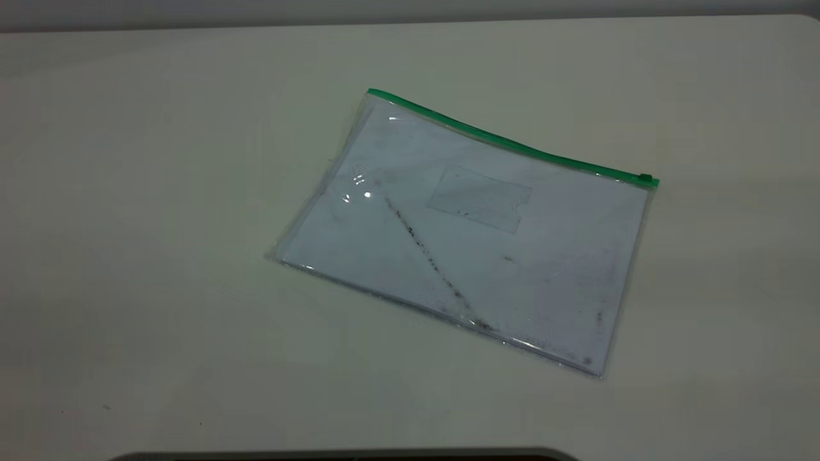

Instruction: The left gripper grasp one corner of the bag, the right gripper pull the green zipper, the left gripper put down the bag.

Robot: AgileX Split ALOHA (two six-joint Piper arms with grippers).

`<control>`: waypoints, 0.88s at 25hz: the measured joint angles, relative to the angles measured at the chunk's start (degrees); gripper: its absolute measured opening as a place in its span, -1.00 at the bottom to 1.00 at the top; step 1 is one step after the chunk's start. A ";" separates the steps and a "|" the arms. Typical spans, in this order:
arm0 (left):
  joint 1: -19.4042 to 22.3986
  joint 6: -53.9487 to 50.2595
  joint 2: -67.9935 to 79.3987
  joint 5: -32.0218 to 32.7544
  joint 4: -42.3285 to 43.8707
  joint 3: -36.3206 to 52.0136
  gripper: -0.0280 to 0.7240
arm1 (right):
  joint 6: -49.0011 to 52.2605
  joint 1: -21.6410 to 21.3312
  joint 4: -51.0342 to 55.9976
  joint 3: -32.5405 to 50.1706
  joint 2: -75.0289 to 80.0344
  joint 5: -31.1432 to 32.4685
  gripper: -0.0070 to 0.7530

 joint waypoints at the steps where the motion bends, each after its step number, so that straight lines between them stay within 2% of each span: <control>1: 0.00 -0.05 -0.31 0.25 0.00 0.00 0.43 | 0.00 -0.97 0.05 0.00 -2.84 0.00 0.35; 6: 0.25 -0.05 -0.31 0.59 0.00 0.00 0.43 | 0.00 -2.63 0.22 0.00 -16.62 0.56 0.35; 8: 1.76 -0.05 -0.31 0.64 0.00 0.00 0.43 | 0.00 -2.63 0.22 0.00 -19.41 0.88 0.35; 13: 6.36 -0.05 -0.31 0.64 0.00 0.00 0.43 | -0.16 -2.68 0.27 0.00 -19.72 1.09 0.35; 22: 6.65 -0.18 -0.42 0.64 0.00 0.00 0.43 | -0.43 -2.68 0.43 0.00 -19.72 1.09 0.35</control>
